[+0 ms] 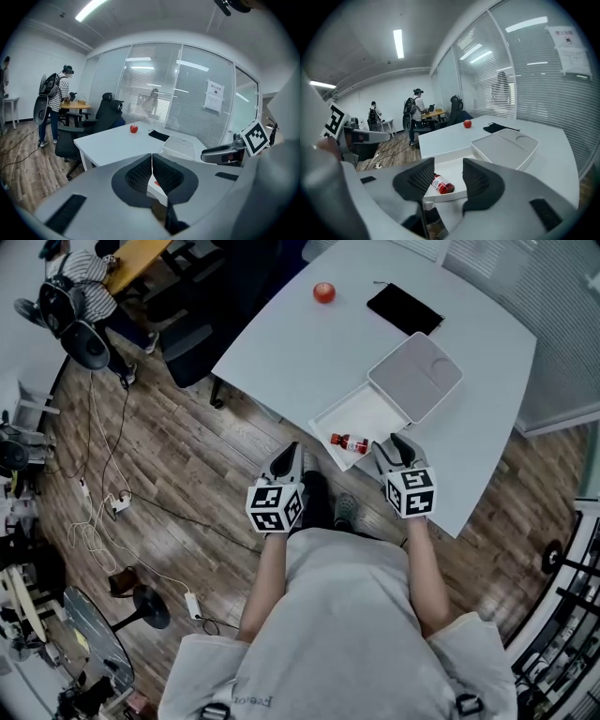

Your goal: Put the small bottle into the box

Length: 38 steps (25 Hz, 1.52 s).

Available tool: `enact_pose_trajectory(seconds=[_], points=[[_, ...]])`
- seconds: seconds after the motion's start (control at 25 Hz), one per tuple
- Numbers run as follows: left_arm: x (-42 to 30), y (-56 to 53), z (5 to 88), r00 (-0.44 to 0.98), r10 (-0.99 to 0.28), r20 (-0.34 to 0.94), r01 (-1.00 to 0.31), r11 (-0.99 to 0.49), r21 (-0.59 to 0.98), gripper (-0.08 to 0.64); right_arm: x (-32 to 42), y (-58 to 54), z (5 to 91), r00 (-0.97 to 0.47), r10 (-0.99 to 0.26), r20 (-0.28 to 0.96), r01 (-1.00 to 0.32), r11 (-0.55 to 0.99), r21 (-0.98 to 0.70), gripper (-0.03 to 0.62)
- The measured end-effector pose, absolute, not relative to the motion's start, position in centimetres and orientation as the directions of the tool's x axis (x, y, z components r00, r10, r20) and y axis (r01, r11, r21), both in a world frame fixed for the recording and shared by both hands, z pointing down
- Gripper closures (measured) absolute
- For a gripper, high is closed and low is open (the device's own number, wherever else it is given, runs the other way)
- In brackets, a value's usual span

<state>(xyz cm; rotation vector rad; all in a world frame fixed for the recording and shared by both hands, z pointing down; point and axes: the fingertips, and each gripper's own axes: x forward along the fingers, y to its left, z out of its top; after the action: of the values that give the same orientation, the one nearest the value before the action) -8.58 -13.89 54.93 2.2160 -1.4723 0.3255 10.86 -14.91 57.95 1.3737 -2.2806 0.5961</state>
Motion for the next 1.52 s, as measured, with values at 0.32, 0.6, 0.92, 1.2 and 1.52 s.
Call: enact_pose_trajectory(seconds=[0.32,0.6,0.92,1.2,1.52], points=[[-7.7,-14.2,55.1,0.422,-0.798,0.430,-0.906,-0.353,0.234,0.531,10.3,-14.3,58.7,-0.434,-0.721,0.540,-0.891,0.432,-0.139,0.396],[-6.5,-13.7,54.5,0.447,-0.788,0.423,-0.895,-0.393,0.213,0.531,10.4,-14.3,58.8,-0.420,-0.742,0.522,-0.899,0.419,-0.127,0.400],[-6.2,-13.6,54.3,0.449,-0.789,0.420,-0.894,-0.396,0.212,0.531,9.7,-13.9,58.4,-0.441,-0.733,0.519,-0.886,0.447,-0.122,0.402],[-6.0,-13.8,53.9,0.455,-0.788,0.414,-0.891,-0.401,0.215,0.531,11.0,-13.5,58.2,-0.417,-0.748,0.515,-0.901,0.416,-0.125,0.413],[-5.8,-13.6,54.0,0.456,-0.787,0.415,-0.890,-0.406,0.209,0.531,12.1,-13.2,58.5,-0.402,-0.765,0.504,-0.912,0.382,-0.148,0.438]])
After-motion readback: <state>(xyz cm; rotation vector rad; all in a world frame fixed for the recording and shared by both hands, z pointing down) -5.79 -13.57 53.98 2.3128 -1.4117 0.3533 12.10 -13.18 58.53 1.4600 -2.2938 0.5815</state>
